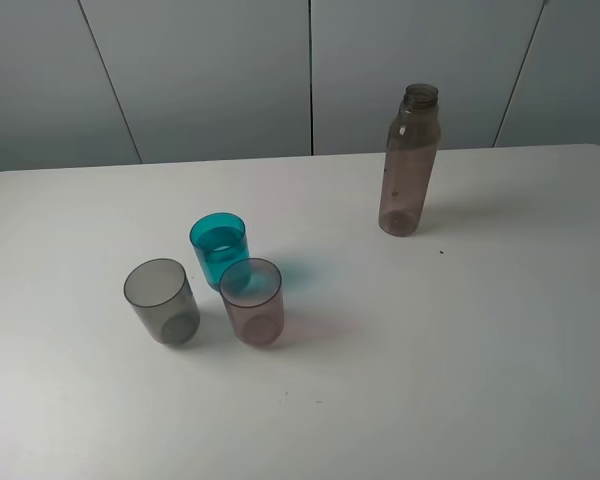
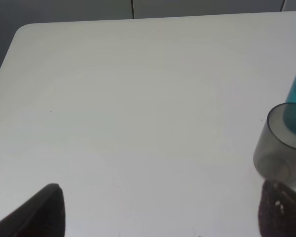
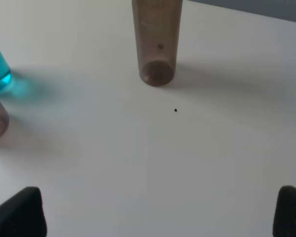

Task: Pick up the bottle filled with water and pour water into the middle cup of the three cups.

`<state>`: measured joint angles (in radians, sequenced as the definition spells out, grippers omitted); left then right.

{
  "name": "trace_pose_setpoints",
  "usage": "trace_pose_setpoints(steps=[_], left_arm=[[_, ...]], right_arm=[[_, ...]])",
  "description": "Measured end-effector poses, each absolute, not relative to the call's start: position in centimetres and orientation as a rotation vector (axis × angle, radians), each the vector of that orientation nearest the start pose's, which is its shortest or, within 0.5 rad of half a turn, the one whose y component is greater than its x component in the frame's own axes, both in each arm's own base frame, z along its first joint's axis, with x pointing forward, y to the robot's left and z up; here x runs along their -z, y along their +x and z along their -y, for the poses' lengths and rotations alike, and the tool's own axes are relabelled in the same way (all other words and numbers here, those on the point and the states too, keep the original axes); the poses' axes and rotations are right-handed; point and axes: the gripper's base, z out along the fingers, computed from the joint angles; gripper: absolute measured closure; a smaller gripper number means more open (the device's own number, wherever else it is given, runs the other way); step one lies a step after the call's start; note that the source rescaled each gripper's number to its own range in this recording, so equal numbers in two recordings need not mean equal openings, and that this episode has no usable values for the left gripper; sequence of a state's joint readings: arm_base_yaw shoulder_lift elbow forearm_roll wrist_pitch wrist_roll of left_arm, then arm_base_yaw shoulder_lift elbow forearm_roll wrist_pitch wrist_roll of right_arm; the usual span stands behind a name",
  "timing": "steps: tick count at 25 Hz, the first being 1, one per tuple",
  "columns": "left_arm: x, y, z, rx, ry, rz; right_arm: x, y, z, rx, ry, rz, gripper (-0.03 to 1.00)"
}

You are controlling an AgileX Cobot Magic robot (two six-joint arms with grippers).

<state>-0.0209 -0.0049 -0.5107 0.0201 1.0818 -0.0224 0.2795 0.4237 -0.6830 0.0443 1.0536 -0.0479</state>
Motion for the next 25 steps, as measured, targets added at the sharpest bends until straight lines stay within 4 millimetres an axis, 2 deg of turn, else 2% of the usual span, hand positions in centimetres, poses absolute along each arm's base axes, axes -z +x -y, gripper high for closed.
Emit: trace_pose_setpoints(steps=[8, 14, 25], left_arm=[[-27.9, -0.8, -0.2, 0.003, -0.003, -2.050], [-27.9, -0.8, -0.2, 0.003, -0.003, -2.050], [-27.9, -0.8, -0.2, 0.003, -0.003, -2.050]], right_arm=[[-28.4, 1.3, -0.7, -0.187, -0.353, -2.142, -0.03], [-27.9, -0.6, -0.2, -0.196, -0.339, -2.052, -0.03], [-27.8, -0.8, 0.1, -0.191, -0.289, -2.046, -0.03]])
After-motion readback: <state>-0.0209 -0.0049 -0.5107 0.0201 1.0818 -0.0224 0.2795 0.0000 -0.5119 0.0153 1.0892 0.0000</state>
